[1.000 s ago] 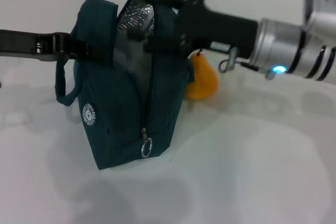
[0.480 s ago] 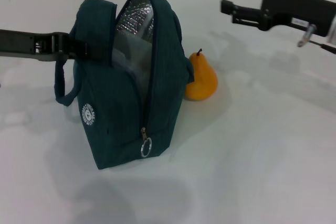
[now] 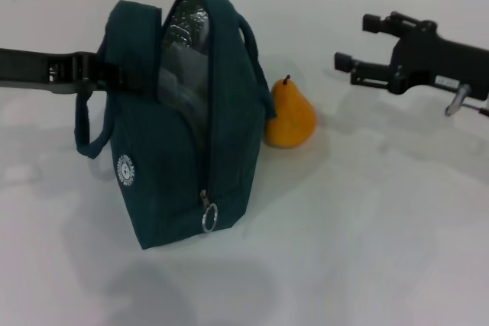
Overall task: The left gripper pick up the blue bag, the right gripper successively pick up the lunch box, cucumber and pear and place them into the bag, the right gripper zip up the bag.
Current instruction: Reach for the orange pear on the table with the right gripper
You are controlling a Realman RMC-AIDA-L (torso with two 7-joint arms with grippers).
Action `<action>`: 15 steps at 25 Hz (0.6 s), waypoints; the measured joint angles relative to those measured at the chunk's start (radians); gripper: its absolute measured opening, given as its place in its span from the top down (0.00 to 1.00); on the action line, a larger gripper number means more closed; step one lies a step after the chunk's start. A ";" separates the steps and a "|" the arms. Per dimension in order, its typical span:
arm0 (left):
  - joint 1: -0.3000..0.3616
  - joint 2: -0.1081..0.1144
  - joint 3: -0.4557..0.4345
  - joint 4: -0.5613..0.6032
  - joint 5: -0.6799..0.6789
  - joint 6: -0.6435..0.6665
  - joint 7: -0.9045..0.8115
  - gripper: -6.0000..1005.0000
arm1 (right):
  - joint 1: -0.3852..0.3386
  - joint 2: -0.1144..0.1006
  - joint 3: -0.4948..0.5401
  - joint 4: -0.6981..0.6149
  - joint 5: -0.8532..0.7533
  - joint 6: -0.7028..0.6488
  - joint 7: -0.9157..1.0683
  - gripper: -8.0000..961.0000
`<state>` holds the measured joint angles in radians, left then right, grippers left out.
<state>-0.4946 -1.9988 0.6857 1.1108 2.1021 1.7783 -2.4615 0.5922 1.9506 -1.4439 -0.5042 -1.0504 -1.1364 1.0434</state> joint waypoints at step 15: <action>0.030 0.035 0.000 -0.082 0.006 -0.097 0.029 0.96 | 0.018 0.075 -0.009 0.040 -0.026 0.053 -0.104 0.15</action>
<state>-0.4644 -1.9635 0.6857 1.0292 2.1077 1.6809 -2.4324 0.6104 2.0253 -1.4526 -0.4643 -1.0765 -1.0836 0.9395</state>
